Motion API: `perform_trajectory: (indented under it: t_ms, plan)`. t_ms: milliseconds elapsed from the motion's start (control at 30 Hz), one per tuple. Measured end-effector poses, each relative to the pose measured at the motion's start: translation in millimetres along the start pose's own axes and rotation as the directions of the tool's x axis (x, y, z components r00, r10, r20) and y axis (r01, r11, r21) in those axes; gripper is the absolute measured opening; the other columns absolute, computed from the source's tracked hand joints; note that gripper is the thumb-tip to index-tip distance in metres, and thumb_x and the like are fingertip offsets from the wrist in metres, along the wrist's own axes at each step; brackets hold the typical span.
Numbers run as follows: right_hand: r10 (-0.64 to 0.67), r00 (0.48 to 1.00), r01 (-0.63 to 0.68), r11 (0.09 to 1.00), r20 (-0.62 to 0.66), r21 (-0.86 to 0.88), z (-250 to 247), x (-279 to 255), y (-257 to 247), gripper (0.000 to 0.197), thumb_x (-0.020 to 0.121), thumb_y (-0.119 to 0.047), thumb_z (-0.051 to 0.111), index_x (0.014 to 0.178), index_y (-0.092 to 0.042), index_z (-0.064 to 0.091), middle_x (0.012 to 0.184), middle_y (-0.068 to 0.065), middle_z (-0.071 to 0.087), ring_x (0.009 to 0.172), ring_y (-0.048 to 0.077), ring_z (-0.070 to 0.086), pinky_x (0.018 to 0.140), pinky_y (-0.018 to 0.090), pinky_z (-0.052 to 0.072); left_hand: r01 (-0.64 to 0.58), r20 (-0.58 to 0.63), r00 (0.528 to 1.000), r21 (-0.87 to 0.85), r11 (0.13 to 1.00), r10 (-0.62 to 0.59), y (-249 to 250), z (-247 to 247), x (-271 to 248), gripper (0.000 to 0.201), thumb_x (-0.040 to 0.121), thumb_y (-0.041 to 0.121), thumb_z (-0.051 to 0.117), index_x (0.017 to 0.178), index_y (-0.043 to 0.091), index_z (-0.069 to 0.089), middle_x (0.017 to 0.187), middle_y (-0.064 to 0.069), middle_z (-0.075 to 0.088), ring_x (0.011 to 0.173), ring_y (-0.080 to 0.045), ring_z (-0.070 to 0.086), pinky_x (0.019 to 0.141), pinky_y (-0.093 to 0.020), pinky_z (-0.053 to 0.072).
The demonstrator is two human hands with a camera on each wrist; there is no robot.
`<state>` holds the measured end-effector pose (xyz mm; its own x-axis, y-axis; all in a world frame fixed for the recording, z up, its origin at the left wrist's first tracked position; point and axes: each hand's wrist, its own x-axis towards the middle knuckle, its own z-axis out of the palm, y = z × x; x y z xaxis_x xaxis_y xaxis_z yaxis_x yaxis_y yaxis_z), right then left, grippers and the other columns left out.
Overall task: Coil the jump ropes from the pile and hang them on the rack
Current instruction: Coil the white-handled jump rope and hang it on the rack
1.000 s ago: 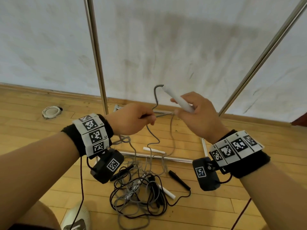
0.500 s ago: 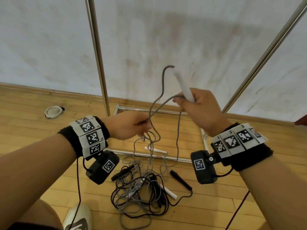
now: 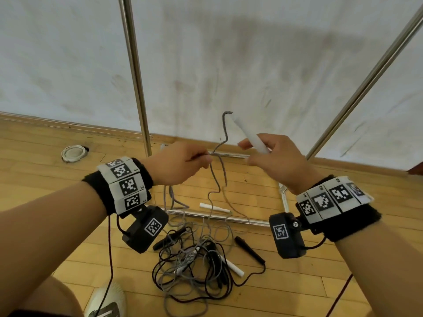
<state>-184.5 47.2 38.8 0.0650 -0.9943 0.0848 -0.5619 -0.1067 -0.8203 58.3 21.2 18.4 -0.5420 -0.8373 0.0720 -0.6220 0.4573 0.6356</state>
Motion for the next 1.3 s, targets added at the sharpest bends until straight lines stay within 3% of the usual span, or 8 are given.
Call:
perform_trajectory:
  t_ms: [233, 367, 633, 733, 867, 1033, 1133, 1300]
  plan:
    - [-0.228, 0.971, 0.231, 0.973, 0.072, -0.031, 20.6, -10.2, -10.6, 0.010, 0.092, -0.029, 0.067, 0.083, -0.026, 0.068, 0.073, -0.005, 0.067, 0.056, 0.002, 0.053, 0.053, 0.015, 0.039, -0.109, -0.024, 0.994, -0.103, 0.989, 0.108, 26.4, -2.4, 1.6, 0.031, 0.104, 0.037, 0.040, 0.087, 0.025, 0.063, 0.056, 0.013, 0.049, 0.050, -0.004, 0.043, 0.049, -0.019, 0.040]
    - [-0.232, 0.969, 0.222, 0.968, -0.089, -0.115, 12.2, -7.2, -9.0, 0.030, 0.093, -0.036, 0.063, 0.078, -0.010, 0.059, 0.063, 0.006, 0.054, 0.052, 0.006, 0.043, 0.050, 0.021, 0.036, -0.091, 0.029, 0.995, -0.092, 0.992, 0.094, 19.5, -0.3, -0.2, 0.024, 0.102, 0.034, 0.045, 0.083, 0.028, 0.058, 0.071, 0.010, 0.064, 0.067, -0.005, 0.062, 0.065, -0.023, 0.051]
    - [-0.183, 0.906, 0.199, 0.980, -0.383, 0.002, -15.6, 2.3, -4.6, 0.022, 0.094, -0.033, 0.063, 0.078, -0.017, 0.063, 0.067, 0.008, 0.058, 0.053, 0.007, 0.044, 0.053, 0.028, 0.042, 0.050, 0.223, 0.974, -0.045, 0.998, -0.039, -2.7, 4.8, -6.8, 0.022, 0.105, 0.030, 0.041, 0.088, 0.031, 0.055, 0.093, 0.012, 0.070, 0.090, -0.004, 0.063, 0.081, -0.027, 0.047]
    - [-0.131, 0.929, 0.117, 0.991, -0.347, -0.063, -19.2, 9.4, 0.7, 0.012, 0.088, -0.024, 0.067, 0.076, -0.022, 0.067, 0.068, -0.008, 0.060, 0.055, 0.008, 0.049, 0.053, 0.027, 0.044, 0.070, 0.138, 0.988, -0.025, 0.997, -0.066, -4.8, 3.7, -6.3, 0.020, 0.105, 0.025, 0.042, 0.090, 0.025, 0.056, 0.094, 0.011, 0.071, 0.093, -0.004, 0.065, 0.083, -0.029, 0.051]
    - [-0.096, 0.972, 0.085, 0.995, -0.215, -0.058, -3.1, 9.4, -5.0, 0.034, 0.080, -0.006, 0.065, 0.094, -0.037, 0.071, 0.100, -0.011, 0.069, 0.065, -0.001, 0.060, 0.050, 0.009, 0.043, 0.040, 0.047, 0.998, -0.015, 0.999, -0.039, 0.1, 3.0, -6.1, 0.022, 0.104, 0.022, 0.042, 0.088, 0.022, 0.057, 0.074, 0.003, 0.068, 0.066, -0.003, 0.064, 0.058, -0.012, 0.044]
    - [-0.153, 0.988, 0.152, 0.987, -0.004, -0.055, 23.5, -1.7, -15.2, 0.007, 0.086, -0.031, 0.072, 0.088, -0.025, 0.073, 0.071, -0.007, 0.066, 0.051, 0.000, 0.050, 0.050, 0.016, 0.040, -0.047, -0.074, 0.996, -0.073, 0.996, 0.041, 12.9, -0.1, -6.3, 0.020, 0.103, 0.025, 0.047, 0.089, 0.023, 0.061, 0.069, 0.005, 0.062, 0.060, -0.005, 0.061, 0.055, -0.015, 0.047]
    - [-0.209, 0.978, 0.207, 0.972, -0.005, -0.114, 24.1, -6.6, -10.8, 0.025, 0.091, -0.035, 0.067, 0.077, -0.013, 0.066, 0.059, 0.001, 0.053, 0.048, 0.003, 0.042, 0.048, 0.015, 0.033, -0.058, -0.103, 0.993, -0.088, 0.994, 0.049, 15.4, -4.3, -8.3, 0.019, 0.102, 0.027, 0.050, 0.088, 0.024, 0.063, 0.068, 0.004, 0.065, 0.059, -0.005, 0.062, 0.054, -0.014, 0.047]
    - [-0.191, 0.982, 0.191, 0.981, -0.007, -0.035, 15.0, -12.3, -9.8, 0.017, 0.090, -0.039, 0.068, 0.101, -0.026, 0.070, 0.077, -0.016, 0.064, 0.062, 0.000, 0.055, 0.056, 0.011, 0.040, -0.077, -0.125, 0.991, -0.177, 0.981, 0.055, 17.9, -11.3, -13.4, 0.016, 0.100, 0.024, 0.055, 0.092, 0.020, 0.068, 0.071, -0.002, 0.069, 0.062, -0.016, 0.066, 0.055, -0.023, 0.053]
